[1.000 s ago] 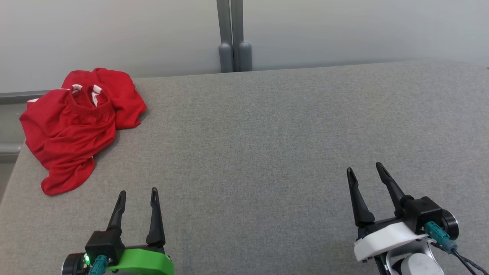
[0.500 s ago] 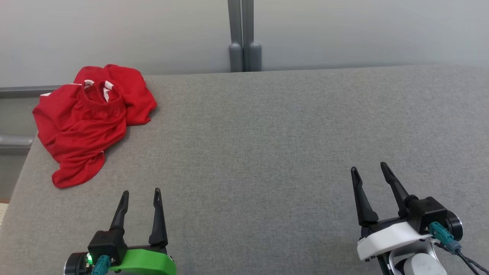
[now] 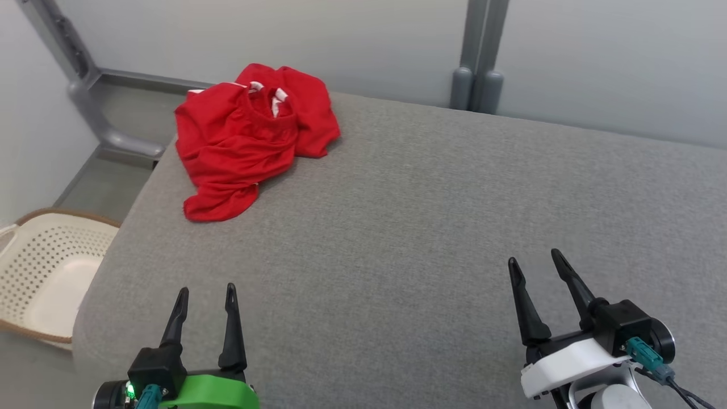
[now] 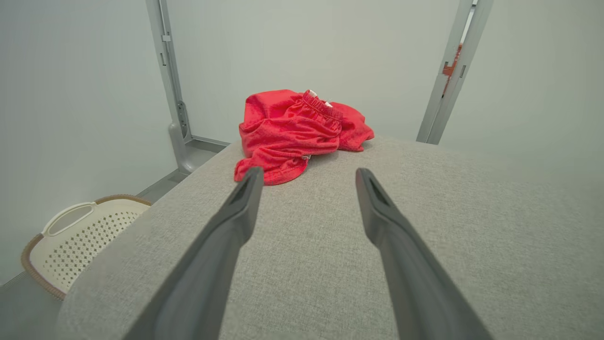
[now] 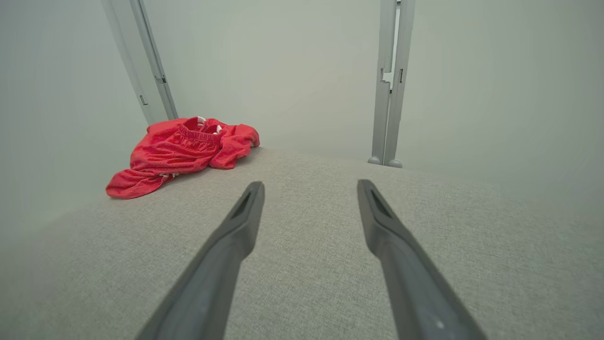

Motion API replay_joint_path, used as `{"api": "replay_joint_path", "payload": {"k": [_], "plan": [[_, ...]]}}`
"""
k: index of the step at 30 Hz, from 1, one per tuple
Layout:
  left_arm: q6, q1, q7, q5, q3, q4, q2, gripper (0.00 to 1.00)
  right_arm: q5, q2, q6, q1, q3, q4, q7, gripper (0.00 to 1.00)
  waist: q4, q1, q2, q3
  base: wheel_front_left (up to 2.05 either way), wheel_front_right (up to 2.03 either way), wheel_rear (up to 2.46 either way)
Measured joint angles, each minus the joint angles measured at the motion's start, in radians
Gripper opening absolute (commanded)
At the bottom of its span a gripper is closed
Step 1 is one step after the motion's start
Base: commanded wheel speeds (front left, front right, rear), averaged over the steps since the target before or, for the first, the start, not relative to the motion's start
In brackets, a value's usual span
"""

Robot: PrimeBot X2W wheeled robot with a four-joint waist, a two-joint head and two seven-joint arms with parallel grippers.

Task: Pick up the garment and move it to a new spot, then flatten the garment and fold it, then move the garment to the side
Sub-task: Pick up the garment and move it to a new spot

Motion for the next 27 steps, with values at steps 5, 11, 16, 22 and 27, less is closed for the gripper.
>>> {"api": "replay_joint_path", "payload": {"k": [5,11,16,22,27], "plan": [[-0.005,0.016,0.0,0.007,0.014,0.0,0.0,1.0,0.008,0.0,0.0,0.002,0.015,0.002,0.0,1.0,0.088,0.0,0.0,-0.006,0.0,0.0,0.0],[-0.009,0.038,0.0,0.01,0.027,-0.003,0.0,1.0,0.015,0.0,0.0,0.003,0.029,0.004,0.0,1.0,0.171,0.0,0.0,-0.016,0.0,0.0,0.0],[-0.009,0.046,0.0,0.011,0.035,-0.009,0.0,1.0,0.014,0.001,0.0,0.003,0.035,0.004,0.0,1.0,0.197,0.0,0.0,-0.023,0.0,0.0,0.0],[-0.012,0.05,0.0,0.021,0.05,-0.019,0.0,1.0,0.003,0.001,0.0,0.006,0.035,0.001,0.0,1.0,0.18,0.0,0.0,-0.009,0.0,0.0,0.0],[-0.036,-0.001,0.0,0.043,0.091,-0.033,0.008,1.0,-0.024,0.001,0.0,-0.013,0.025,-0.01,0.0,1.0,0.157,0.0,0.0,0.027,0.0,0.0,0.0]]}}
